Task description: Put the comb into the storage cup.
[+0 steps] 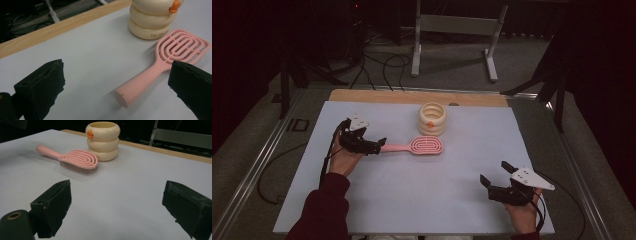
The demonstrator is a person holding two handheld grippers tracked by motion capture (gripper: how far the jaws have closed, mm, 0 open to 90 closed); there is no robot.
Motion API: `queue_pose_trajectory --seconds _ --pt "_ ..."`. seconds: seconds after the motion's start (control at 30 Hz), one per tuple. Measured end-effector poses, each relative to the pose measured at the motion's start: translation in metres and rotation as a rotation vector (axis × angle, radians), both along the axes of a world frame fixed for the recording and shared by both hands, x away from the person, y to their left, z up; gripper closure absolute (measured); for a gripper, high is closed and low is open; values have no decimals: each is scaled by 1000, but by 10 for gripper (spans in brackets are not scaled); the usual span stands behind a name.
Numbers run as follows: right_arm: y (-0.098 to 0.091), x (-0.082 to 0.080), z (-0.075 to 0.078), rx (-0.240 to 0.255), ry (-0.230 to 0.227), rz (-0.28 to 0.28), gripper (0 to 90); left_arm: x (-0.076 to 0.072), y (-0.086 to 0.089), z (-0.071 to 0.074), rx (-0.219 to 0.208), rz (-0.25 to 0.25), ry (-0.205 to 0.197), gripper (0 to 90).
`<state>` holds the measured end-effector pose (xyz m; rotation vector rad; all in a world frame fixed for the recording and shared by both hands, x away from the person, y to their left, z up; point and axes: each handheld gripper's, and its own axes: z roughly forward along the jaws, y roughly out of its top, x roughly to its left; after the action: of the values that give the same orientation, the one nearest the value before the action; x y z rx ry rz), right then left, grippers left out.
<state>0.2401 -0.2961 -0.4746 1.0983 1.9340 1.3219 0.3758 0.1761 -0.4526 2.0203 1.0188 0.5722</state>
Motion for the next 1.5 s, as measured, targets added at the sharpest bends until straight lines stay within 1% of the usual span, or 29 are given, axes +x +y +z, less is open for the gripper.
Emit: queue_pose_trajectory --seconds 0.13,0.27,0.57,0.67,0.73,0.77,0.8,0.97,1.03,1.1,1.23,1.3,1.4,1.47,1.5 --pt "0 0 0 -2 0 1 87 2 -2 -3 0 -2 18 21" --pt "0 0 0 -2 0 1 87 4 -5 -7 10 -6 33 46" --pt "0 0 0 -3 0 1 87 9 -14 -11 41 -7 51 113" --pt "0 0 0 -2 0 0 87 11 -17 -12 43 -3 54 142" --pt "0 0 0 -1 0 0 87 11 -17 -12 43 -3 54 142" --pt "0 0 0 -1 0 0 87 14 -20 -15 35 6 67 142" --pt "-1 0 0 2 0 -2 87 15 -21 -16 38 8 70 172" --pt "-4 0 1 10 -5 -9 87 18 -23 -18 47 25 73 233" --pt "-4 0 1 10 -3 -12 87 19 -25 -19 39 29 73 269" --pt "-4 0 1 13 -2 -10 87 20 -26 -19 35 28 73 321" --pt "-4 1 1 13 0 -9 87 24 -29 -20 50 25 81 428" --pt "-4 1 0 12 1 -9 87 27 -30 -21 48 25 86 475" --pt "-4 1 0 11 -2 -9 87 32 -32 -23 67 34 107 560" --pt "-4 1 0 14 1 -7 87 35 -35 -26 78 31 121 642" --pt "-4 1 -1 14 3 -9 87 37 -37 -28 87 30 128 668"
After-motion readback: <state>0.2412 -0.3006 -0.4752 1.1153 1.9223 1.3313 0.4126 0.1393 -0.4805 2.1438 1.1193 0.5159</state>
